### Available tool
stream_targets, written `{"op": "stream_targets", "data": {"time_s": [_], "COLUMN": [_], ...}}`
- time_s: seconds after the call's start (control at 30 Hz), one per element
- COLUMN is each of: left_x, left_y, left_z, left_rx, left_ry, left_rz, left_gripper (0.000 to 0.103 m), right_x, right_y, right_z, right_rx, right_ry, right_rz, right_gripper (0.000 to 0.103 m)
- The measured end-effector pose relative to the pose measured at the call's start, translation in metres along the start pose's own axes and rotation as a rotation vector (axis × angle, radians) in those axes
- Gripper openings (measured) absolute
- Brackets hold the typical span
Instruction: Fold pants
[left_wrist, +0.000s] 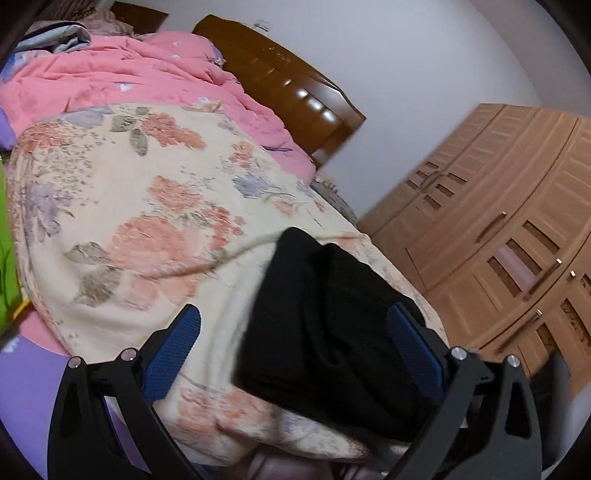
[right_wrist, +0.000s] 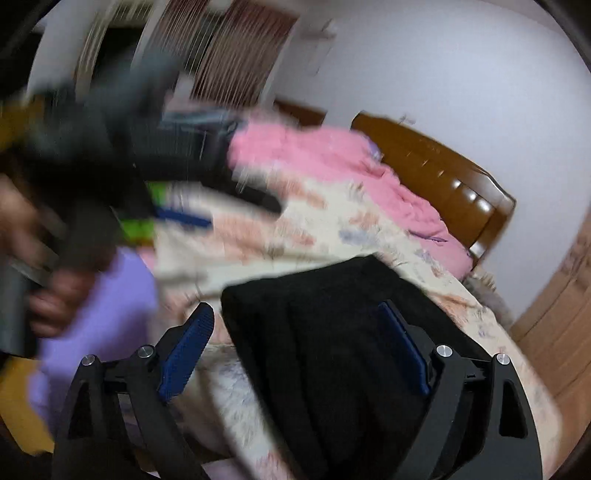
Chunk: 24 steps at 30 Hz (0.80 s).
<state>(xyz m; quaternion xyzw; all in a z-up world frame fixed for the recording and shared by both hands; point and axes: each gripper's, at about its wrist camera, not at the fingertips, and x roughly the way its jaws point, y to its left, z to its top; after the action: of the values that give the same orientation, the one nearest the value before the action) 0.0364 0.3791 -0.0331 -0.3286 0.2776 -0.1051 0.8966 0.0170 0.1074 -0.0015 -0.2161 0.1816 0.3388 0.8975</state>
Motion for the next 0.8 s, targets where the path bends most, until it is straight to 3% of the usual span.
{"op": "stream_targets", "data": {"time_s": [0.07, 0.17, 0.27, 0.37, 0.4, 0.47, 0.57, 0.7, 0.8], "left_x": [0.001, 0.007, 0.023, 0.033, 0.036, 0.044, 0.057, 0.091, 0.099], "left_y": [-0.007, -0.025, -0.041, -0.046, -0.047, -0.054, -0.067, -0.066, -0.074], "left_z": [-0.002, -0.007, -0.022, -0.033, -0.034, -0.032, -0.028, -0.034, -0.041], "left_rx": [-0.01, 0.007, 0.023, 0.02, 0.019, 0.053, 0.142, 0.182, 0.258], "left_ry": [0.027, 0.099, 0.205, 0.214, 0.212, 0.199, 0.183, 0.279, 0.267], "left_rz": [-0.06, -0.143, -0.141, -0.13, -0.124, -0.076, 0.027, 0.07, 0.108], "left_gripper": [0.101, 0.101, 0.101, 0.097, 0.09, 0.085, 0.082, 0.082, 0.08], "right_x": [-0.043, -0.075, -0.091, -0.091, -0.088, -0.073, -0.077, -0.081, -0.076], "right_y": [-0.031, -0.075, -0.113, -0.133, -0.136, -0.14, -0.139, -0.133, -0.128], "right_z": [-0.013, -0.045, -0.084, -0.114, -0.119, -0.123, -0.126, -0.128, -0.134], "right_rx": [0.082, 0.208, 0.383, 0.512, 0.532, 0.546, 0.544, 0.531, 0.505], "right_ry": [-0.06, -0.011, 0.034, 0.066, 0.077, 0.079, 0.061, 0.054, 0.071], "right_rz": [-0.026, -0.125, -0.155, -0.147, -0.146, -0.137, -0.132, -0.124, -0.133], "right_gripper": [0.088, 0.088, 0.088, 0.088, 0.088, 0.088, 0.088, 0.088, 0.088]}}
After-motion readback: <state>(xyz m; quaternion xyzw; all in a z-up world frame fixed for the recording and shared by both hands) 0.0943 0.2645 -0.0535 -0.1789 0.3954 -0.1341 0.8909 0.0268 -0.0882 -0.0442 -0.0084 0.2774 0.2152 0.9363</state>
